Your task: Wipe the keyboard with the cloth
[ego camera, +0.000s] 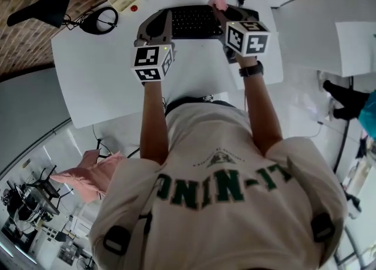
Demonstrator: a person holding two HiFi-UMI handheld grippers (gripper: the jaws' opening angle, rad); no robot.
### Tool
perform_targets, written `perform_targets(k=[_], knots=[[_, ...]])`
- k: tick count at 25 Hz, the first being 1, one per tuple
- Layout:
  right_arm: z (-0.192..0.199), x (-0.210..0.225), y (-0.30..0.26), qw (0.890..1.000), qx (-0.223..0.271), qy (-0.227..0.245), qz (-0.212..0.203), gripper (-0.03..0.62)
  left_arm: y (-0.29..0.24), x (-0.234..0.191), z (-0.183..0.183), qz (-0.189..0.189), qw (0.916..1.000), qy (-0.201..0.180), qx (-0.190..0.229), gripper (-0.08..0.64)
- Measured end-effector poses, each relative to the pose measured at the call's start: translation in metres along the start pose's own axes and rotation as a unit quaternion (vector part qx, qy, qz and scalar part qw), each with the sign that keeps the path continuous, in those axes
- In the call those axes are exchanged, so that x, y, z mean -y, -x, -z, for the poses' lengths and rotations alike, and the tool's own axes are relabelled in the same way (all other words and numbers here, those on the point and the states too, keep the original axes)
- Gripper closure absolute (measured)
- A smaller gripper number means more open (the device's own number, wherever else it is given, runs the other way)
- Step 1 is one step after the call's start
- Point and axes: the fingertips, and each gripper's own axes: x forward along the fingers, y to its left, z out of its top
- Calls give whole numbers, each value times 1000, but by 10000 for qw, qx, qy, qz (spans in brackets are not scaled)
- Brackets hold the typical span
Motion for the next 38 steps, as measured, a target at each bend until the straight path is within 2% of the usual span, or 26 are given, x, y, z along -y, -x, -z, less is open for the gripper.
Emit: perform_targets(k=[5,9,14,25,28,32,35,38], knots=[[49,-9,-36,9976,-638,-200,-179,563,1,-14,29,-106,9994,302,-144,558],[67,-27,-69,9942,-944,-293,-432,563,-3,-35,39,-256,9985,454,-186,558],[93,-57,-111,9867,-1414,-189,-782,563,-2,-58,54,-430,9970,598,-254,558],[137,-89,-194,9688,-2165,457,-1114,563,2,-92,71,-833,9931,751,-338,558],[145,-89,-207,9619,-2347,918,-1062,563,3,-97,78,-937,9915,822,-375,558],[148,-109,-215,9507,-2461,1327,-1341,563,5,-101,84,-1020,9901,865,-424,558],[159,-103,-220,9409,-2676,1648,-1260,563,3,-103,86,-1075,9893,882,-439,558],[163,-98,-219,9365,-2702,1868,-1225,563,0,-104,87,-1095,9892,861,-455,558]])
